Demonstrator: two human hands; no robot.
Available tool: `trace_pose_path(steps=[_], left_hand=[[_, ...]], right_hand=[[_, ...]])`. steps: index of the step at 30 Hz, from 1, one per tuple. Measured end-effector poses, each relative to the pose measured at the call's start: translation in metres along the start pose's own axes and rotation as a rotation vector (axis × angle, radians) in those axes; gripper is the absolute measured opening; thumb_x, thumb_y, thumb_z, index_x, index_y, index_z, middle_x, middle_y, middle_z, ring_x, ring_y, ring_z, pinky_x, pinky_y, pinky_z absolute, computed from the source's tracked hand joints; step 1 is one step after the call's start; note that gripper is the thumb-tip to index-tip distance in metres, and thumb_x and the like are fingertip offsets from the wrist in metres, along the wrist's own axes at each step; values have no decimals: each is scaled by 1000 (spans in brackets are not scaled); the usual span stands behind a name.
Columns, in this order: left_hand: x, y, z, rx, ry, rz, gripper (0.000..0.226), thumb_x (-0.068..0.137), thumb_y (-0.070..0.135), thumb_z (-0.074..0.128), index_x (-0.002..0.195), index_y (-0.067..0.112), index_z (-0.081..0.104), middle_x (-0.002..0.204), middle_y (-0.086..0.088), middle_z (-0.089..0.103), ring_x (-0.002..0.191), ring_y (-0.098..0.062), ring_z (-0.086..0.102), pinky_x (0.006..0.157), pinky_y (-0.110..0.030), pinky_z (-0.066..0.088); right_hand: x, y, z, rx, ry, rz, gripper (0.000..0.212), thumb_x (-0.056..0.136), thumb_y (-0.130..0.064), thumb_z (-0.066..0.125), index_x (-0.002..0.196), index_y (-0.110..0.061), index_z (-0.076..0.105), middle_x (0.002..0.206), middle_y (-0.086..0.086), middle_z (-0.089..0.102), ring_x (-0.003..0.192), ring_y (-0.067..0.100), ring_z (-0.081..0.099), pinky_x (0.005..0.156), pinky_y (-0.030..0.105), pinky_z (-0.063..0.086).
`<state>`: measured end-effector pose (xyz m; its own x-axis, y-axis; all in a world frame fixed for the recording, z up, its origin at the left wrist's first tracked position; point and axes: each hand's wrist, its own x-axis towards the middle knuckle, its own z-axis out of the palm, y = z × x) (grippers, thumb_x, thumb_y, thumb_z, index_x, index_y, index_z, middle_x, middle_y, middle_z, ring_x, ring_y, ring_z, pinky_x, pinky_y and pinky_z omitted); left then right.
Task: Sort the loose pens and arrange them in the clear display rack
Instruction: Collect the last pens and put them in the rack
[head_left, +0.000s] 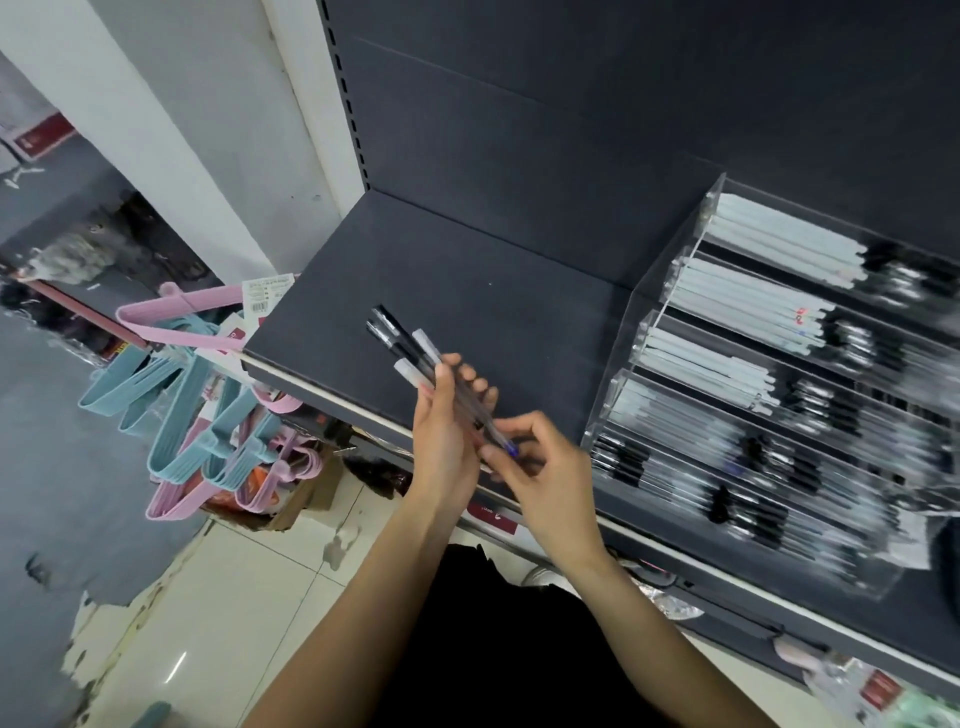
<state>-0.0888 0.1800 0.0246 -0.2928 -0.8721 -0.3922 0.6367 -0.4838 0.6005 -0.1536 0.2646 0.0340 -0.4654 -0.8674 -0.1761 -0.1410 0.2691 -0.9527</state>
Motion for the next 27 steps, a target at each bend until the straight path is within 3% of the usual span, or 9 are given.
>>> trace_pose_path(steps=[5,10,15,19,23,27], left_hand=[[-5,-9,1,44,-84,-121,20,99,24,43,110,13,57,93,1,64,96,-16,64,93,-35,49],[-14,-23,16,78,-91,-198,25,99,17,43,120,11,57,100,-1,68,102,-17,66,91,-34,52],[-20,-34,33,18,-71,-173,26,101,16,40,121,11,56,106,-1,69,102,-15,66,86,-31,56],[-30,-49,42,38,-71,-176,27,100,17,41,122,10,55,109,0,68,104,-15,66,93,-32,53],[-22,-40,37,-11,1,-64,25,103,17,38,122,12,53,111,1,67,107,-14,65,88,-30,55],[-27,-38,32,249,-73,-82,24,102,13,38,118,11,55,119,-4,66,111,-19,64,89,-31,54]], right_hand=[[1,3,-13,142,184,36,9,84,-5,69,82,-11,63,78,-3,69,68,16,69,65,29,58],[-4,12,-32,322,316,127,9,84,-1,67,84,-10,64,79,1,69,70,19,70,63,23,56],[-17,16,-63,293,353,67,16,82,0,69,81,-16,67,75,1,71,74,18,70,71,25,57],[-29,14,-90,211,327,28,17,81,-4,71,82,-20,68,77,-4,72,72,13,70,74,22,56],[-37,20,-121,186,364,25,14,80,-4,71,84,-18,70,80,-5,73,72,13,70,74,22,55],[-32,26,-134,397,454,35,13,81,1,68,85,-11,66,78,1,73,74,19,71,73,24,56]])
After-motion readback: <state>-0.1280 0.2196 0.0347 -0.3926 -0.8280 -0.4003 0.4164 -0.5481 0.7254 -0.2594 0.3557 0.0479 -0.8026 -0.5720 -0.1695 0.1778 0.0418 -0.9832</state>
